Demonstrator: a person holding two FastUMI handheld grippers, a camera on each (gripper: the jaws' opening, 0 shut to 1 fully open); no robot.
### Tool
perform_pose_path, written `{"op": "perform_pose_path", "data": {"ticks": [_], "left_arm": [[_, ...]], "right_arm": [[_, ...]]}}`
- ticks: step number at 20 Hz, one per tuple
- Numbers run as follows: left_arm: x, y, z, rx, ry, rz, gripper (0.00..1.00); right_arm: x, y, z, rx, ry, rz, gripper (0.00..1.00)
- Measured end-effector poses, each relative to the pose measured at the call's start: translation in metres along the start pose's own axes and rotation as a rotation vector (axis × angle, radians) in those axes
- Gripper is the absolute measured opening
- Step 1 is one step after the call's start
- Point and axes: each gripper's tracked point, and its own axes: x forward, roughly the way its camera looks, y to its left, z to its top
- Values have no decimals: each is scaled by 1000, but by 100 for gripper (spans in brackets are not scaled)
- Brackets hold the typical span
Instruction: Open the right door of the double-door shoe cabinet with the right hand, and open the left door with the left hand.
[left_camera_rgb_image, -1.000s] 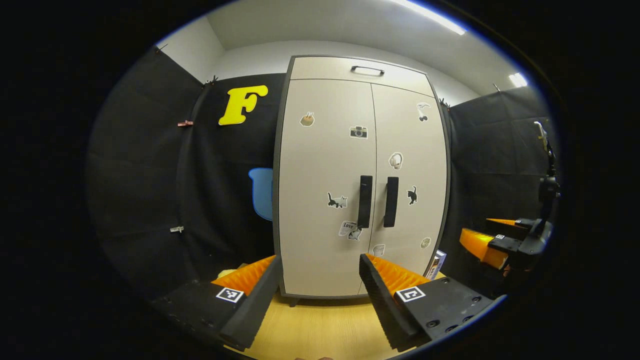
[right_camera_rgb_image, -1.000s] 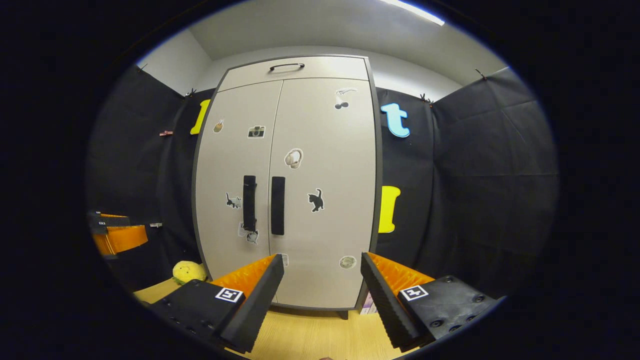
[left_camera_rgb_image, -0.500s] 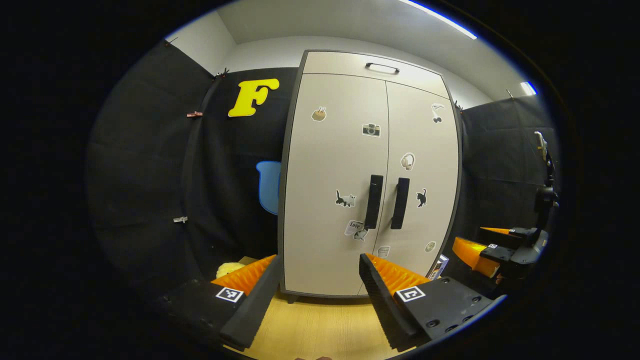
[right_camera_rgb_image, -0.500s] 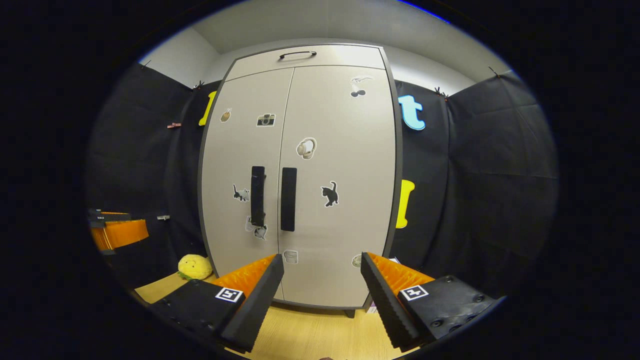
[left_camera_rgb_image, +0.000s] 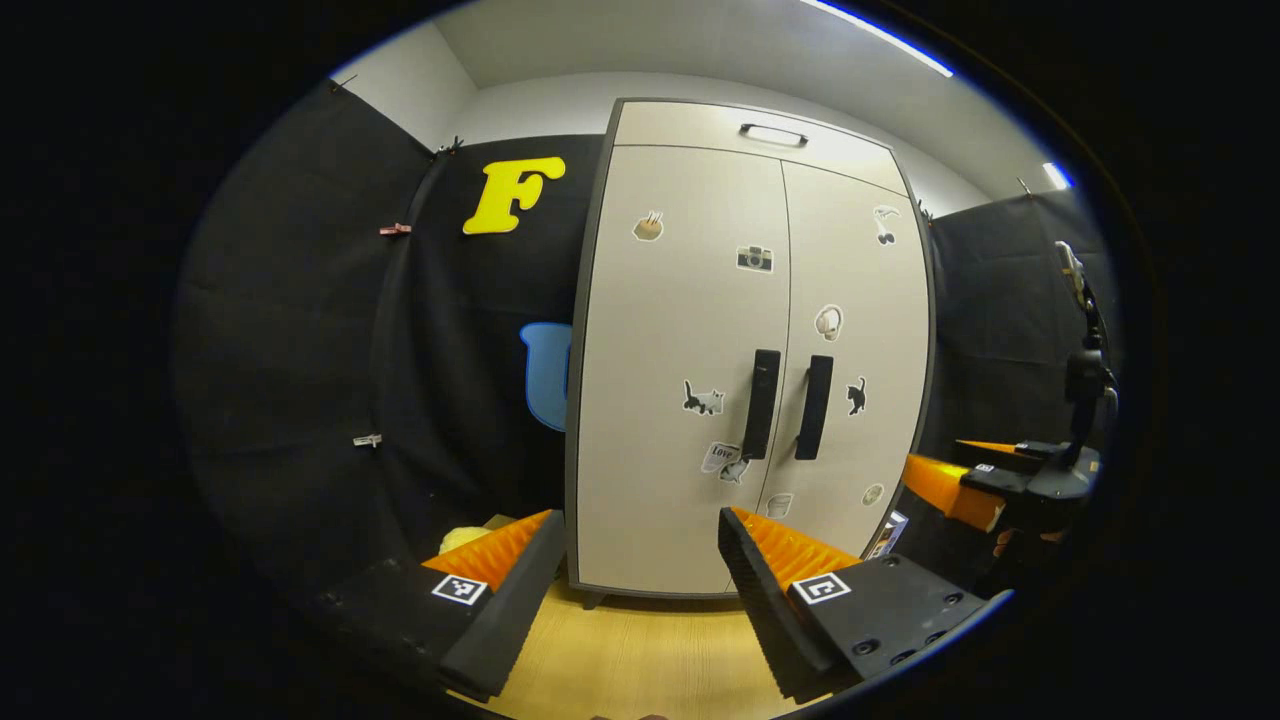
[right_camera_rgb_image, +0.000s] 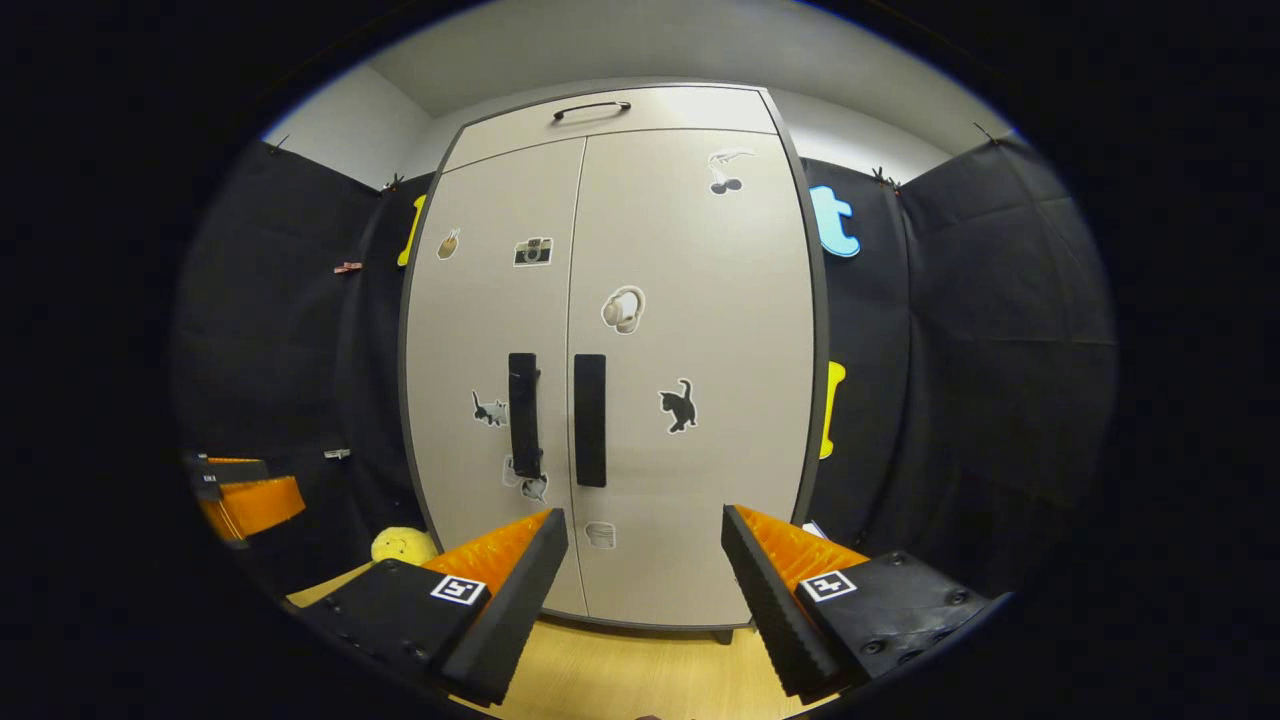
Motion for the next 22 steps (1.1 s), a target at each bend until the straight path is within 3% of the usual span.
{"op": "perform_pose_path", "data": {"ticks": [10,15,22], "left_arm": [[3,7,3,33,-32,-11,95],[7,11,-6,-16,-12,-24,95],[9,34,-19,-45,11,14,95]], "right_arm": [[62,4,43,-53,-62,-48,98],[107,17,46,-43,-36,-41,98],[160,28,42,-66,-1,-64,98]]}}
